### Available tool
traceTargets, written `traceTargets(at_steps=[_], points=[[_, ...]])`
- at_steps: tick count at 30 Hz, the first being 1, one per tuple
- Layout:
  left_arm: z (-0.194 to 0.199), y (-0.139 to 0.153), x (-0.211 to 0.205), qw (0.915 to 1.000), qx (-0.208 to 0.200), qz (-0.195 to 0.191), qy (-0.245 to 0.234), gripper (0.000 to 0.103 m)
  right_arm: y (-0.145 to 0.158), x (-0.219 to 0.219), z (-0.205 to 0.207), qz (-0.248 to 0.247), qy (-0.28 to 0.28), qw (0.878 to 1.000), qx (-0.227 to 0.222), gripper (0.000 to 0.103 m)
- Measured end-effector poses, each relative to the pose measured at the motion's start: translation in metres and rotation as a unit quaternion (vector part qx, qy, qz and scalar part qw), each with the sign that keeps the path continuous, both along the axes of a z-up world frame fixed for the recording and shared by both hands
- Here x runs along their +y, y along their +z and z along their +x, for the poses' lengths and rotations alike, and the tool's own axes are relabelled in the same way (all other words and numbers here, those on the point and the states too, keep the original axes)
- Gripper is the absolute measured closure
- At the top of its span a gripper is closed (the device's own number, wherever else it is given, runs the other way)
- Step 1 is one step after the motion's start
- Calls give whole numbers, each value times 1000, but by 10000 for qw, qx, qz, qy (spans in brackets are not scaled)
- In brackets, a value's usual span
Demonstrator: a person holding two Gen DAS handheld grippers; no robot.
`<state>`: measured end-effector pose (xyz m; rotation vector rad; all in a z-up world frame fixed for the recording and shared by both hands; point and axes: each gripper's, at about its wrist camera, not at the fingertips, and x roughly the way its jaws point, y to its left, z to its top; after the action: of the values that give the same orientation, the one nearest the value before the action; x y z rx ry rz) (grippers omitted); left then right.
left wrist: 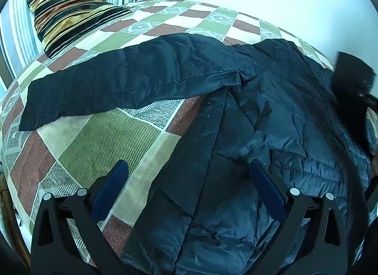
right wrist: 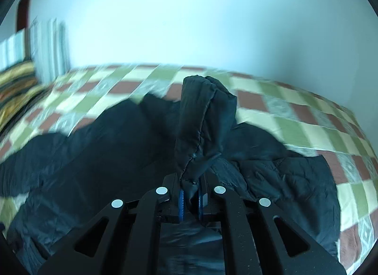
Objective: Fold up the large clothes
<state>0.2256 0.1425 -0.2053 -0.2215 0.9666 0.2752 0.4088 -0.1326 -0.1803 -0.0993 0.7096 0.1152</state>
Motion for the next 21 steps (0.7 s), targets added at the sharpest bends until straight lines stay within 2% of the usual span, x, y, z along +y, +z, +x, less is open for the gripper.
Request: traceTargets(at_steps=[5, 8, 10, 12, 14, 15, 21], points=[[0, -2, -1, 10000, 19, 5, -33, 2, -31, 32, -5, -393, 545, 9964, 526, 95], [0, -5, -2, 10000, 51, -9, -31, 2, -41, 38, -4, -419, 669, 9933, 847, 91], [1, -6, -3, 10000, 75, -11, -30, 2, -45, 37, -4, -330, 692, 9922, 986, 90], [1, -7, -3, 10000, 80, -4, -35, 2, -44, 37, -5, -207, 736, 9915, 1053, 83], [1, -7, -3, 10000, 82, -10, -27, 2, -41, 36, -8, 24, 888, 9896, 1135, 63], [0, -7, -3, 10000, 86, -15, -22, 2, -39, 37, -11, 174, 1025, 9875, 1183, 59], [-1, -7, -4, 9999, 104, 7, -20, 2, -14, 31, -39, 539, 1347, 9843, 1005, 57]])
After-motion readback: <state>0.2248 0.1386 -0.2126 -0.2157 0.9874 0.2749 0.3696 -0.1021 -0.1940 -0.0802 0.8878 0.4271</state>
